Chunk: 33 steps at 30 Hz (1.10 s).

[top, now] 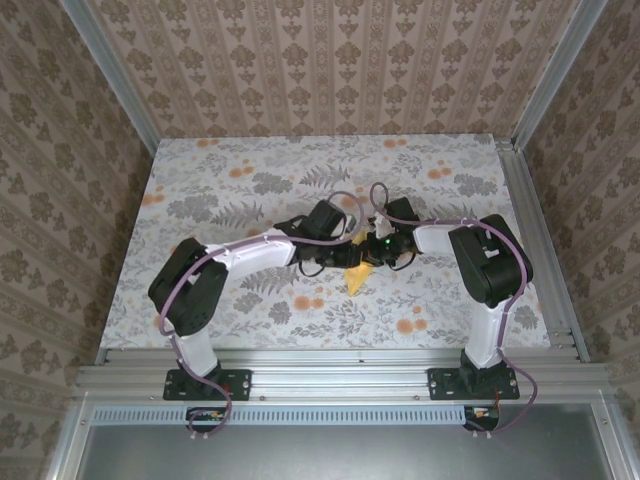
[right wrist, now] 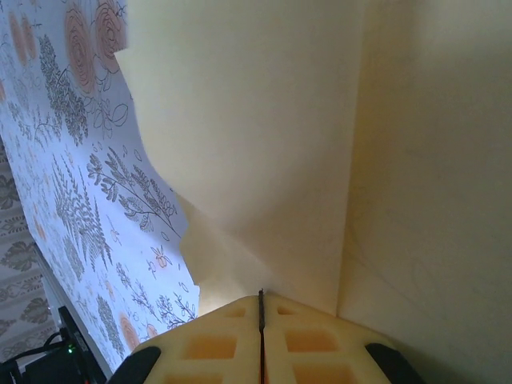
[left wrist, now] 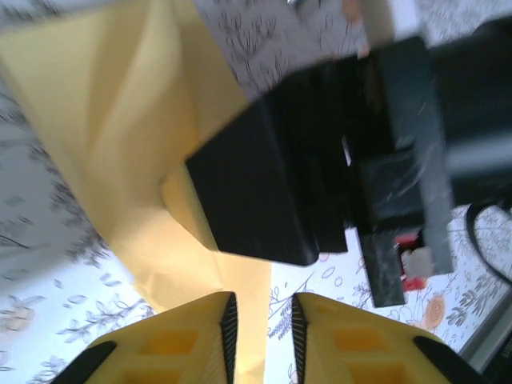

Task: Fold a paper plane with a square sheet of paper (pick it up from the middle)
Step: Fourth fold the wing at the center of the table.

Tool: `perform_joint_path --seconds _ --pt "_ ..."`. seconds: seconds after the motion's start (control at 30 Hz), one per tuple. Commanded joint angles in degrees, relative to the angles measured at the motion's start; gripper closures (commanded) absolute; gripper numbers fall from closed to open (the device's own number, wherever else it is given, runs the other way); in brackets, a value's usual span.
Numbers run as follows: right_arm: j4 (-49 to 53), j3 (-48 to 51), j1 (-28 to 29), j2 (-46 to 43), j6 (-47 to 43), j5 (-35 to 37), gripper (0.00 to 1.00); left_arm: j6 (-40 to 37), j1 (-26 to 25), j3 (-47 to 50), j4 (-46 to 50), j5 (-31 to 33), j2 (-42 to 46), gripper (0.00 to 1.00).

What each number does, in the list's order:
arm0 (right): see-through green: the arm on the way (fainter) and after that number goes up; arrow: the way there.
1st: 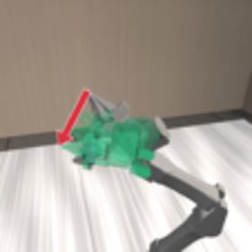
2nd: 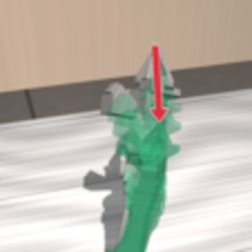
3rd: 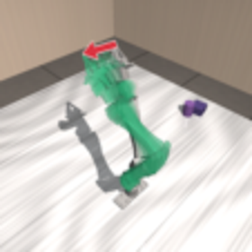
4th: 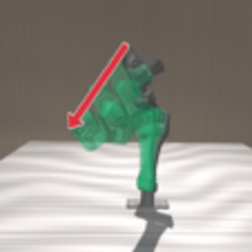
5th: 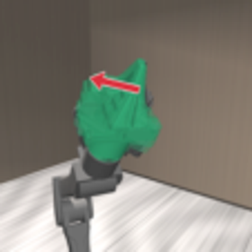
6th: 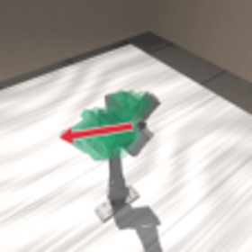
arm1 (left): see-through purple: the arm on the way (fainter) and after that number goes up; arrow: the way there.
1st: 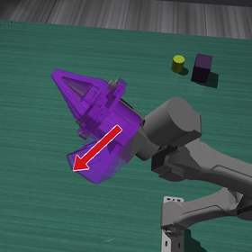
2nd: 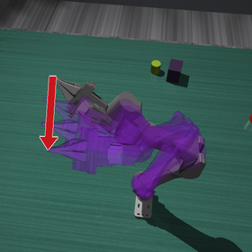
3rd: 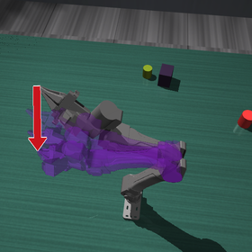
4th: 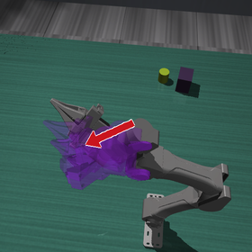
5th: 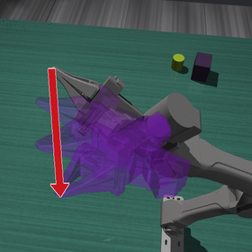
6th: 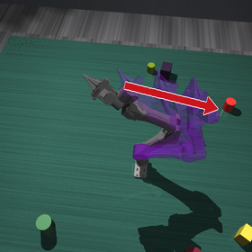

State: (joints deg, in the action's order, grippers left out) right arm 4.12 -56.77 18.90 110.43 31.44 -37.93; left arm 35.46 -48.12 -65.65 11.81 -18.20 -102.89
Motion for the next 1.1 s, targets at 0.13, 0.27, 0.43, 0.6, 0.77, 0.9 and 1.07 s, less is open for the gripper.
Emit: perform_joint_path --seconds 0.13,0.27,0.43,0.6,0.77,0.9,1.07 --pt "3.09 2.51 -0.83 2.34 0.3 1.22 0.9 2.41 -0.73 3.18 -7.39 -0.56 -3.29 0.8" --pt "2.69 2.62 -0.95 2.4 0.64 0.85 0.9 2.81 -0.99 5.04 -9.73 -1.29 -4.31 0.81" --pt "2.52 2.41 -0.98 2.51 0.95 0.44 0.91 3.23 -1.27 7.1 -11.61 -1.98 -4.47 0.82" --pt "2.73 2.4 -1.05 2.61 1.08 0.95 0.91 3.31 -1.95 8.53 -12.33 -2.41 -4.87 0.83" --pt "2.61 2.67 -1.27 3.05 1.44 1.46 0.92 2.49 -3.18 10.36 -11.8 -0.99 -4.17 0.83" --pt "2.49 2.67 -1.33 3.2 1.69 1.43 0.92 1.96 -4.85 11.8 -11.93 0.29 -3.42 0.83" --pt "2.46 2.9 -1.49 3.51 2.03 1.81 0.93 -0.36 -7.29 11.56 -7.69 4.39 -2.75 0.83"
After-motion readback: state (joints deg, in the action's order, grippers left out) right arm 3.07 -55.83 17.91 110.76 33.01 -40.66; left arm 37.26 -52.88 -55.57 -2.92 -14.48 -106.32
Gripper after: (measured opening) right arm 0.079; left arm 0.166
